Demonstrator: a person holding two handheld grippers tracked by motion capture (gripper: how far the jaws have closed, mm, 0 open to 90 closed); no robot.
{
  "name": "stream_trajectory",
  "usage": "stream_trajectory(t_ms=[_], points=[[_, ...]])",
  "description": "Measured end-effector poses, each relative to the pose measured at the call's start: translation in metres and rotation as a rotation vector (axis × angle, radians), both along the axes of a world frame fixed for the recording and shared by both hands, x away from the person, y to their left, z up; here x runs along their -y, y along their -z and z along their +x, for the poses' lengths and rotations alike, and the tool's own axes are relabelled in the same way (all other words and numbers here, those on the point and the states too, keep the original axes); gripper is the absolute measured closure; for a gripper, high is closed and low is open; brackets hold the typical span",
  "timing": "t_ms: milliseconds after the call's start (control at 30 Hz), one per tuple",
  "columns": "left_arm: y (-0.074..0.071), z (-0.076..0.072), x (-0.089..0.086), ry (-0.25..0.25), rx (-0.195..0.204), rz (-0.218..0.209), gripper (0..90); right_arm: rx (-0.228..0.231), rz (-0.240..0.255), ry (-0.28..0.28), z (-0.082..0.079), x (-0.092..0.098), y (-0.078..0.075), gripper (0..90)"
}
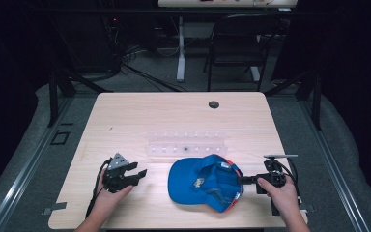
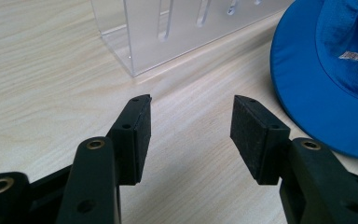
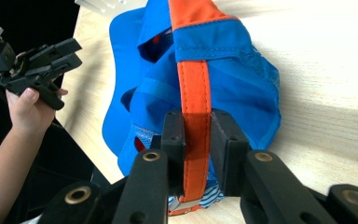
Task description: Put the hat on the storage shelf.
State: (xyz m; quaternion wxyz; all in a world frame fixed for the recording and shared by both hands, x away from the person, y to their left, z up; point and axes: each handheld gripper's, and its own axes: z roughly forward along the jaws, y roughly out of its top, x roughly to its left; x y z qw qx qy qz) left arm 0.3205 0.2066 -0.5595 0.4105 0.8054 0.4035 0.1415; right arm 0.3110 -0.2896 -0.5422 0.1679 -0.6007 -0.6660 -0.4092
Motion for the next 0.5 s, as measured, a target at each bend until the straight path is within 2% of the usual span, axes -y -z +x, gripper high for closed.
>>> stream_trajectory(t_ms=[333, 433, 500], points=[[0.000, 0.000, 0.000, 0.001, 0.000, -0.004, 48.7, -0.033, -0.017, -0.039, 0.004, -0.004, -0.004, 78.1], [0.000, 0.000, 0.000, 0.002, 0.001, -0.004, 48.7, -0.039, -0.011, -0.041, 0.005, -0.003, -0.007, 78.2], [0.000, 0.000, -0.001, 0.002, -0.001, -0.004, 48.7, -0.041, -0.011, -0.018, 0.005, -0.002, -0.011, 78.3]])
